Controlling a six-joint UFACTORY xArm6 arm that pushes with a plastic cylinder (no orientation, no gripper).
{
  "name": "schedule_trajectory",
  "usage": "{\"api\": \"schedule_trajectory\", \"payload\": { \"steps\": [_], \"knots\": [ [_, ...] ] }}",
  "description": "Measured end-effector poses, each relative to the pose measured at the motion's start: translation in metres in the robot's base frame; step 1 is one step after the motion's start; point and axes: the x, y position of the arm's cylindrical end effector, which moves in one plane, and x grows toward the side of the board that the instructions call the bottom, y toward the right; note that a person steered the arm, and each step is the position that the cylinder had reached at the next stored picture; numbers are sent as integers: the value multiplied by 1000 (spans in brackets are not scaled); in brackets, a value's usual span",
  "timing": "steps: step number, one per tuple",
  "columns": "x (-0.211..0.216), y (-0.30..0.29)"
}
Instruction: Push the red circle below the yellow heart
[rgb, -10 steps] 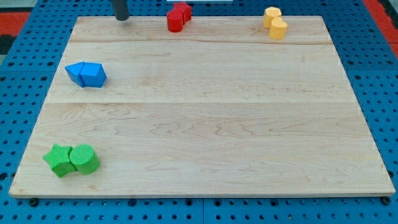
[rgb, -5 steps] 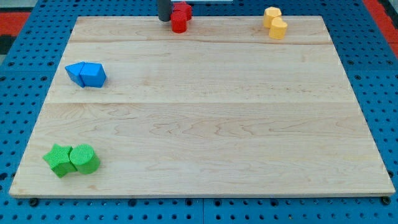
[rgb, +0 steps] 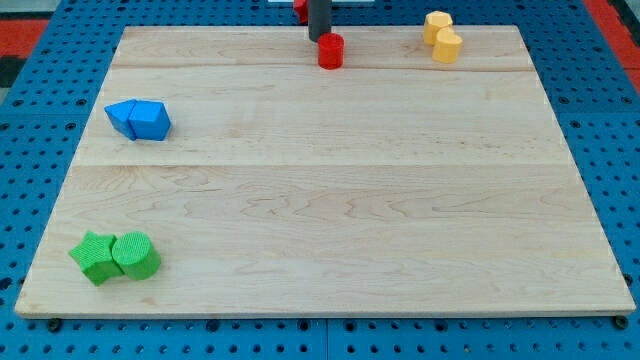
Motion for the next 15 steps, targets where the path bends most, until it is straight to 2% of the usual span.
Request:
{"api": "schedule_trajectory", "payload": {
  "steps": [4, 7, 9, 13, 15],
  "knots": [
    [41, 20],
    [56, 7],
    [62, 34],
    [95, 47],
    [94, 94]
  ]
}}
